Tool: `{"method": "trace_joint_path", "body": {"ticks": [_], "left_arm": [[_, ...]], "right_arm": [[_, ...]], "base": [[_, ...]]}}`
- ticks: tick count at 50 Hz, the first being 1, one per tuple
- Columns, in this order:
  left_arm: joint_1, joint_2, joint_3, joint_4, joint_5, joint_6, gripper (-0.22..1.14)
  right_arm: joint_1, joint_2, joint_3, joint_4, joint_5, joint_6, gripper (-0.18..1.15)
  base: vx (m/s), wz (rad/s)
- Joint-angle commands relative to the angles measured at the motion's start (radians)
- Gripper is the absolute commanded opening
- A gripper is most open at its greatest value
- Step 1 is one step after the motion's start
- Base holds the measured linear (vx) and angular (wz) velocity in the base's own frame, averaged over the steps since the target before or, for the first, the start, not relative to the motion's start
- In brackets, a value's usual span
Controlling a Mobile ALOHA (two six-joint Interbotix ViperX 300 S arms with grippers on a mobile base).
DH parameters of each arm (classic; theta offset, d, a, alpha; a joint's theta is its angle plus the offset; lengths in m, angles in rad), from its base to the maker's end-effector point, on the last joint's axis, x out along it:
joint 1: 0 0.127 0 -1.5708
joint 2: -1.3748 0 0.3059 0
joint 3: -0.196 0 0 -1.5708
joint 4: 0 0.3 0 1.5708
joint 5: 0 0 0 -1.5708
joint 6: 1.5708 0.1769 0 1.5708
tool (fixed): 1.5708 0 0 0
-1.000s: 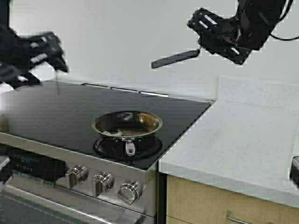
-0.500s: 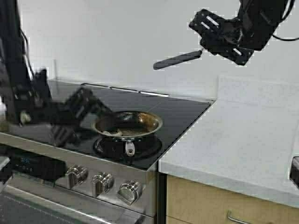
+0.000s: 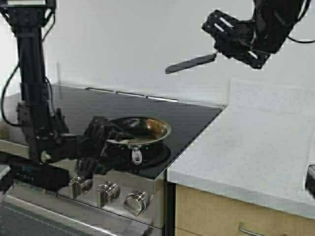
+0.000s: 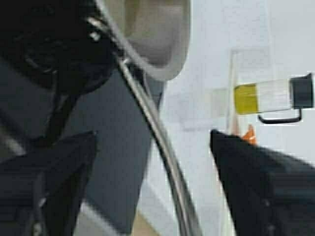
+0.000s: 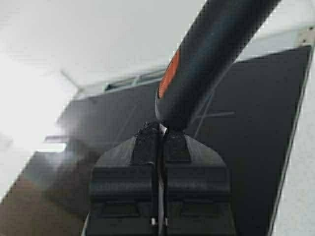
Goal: Add oil to the pan and cook the shrimp and serve it
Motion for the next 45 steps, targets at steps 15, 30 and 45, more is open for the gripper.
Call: {"method": "trace_joint_path", "body": {"ticks": [15,30,45], "left_arm": [[-0.095,0.057,-0.179,-0.037,-0.009,-0.127,1.0],[-0.124,0.072,-0.23,-0.035,-0.015,-0.25,0.99],[-0.124,0.06,-0.204,-0.025,-0.046,-0.41,0.19]], "right_arm": [[0.003,-0.038,-0.009,0.0,-0.008,-0.003,0.1],[0.003,-0.037,-0.008,0.0,-0.008,-0.003,0.1],[0.003,-0.031,-0.003,0.0,-0.008,-0.005,0.1]], "base": [[0.0,0.0],[0.0,0.0],[0.0,0.0]]}}
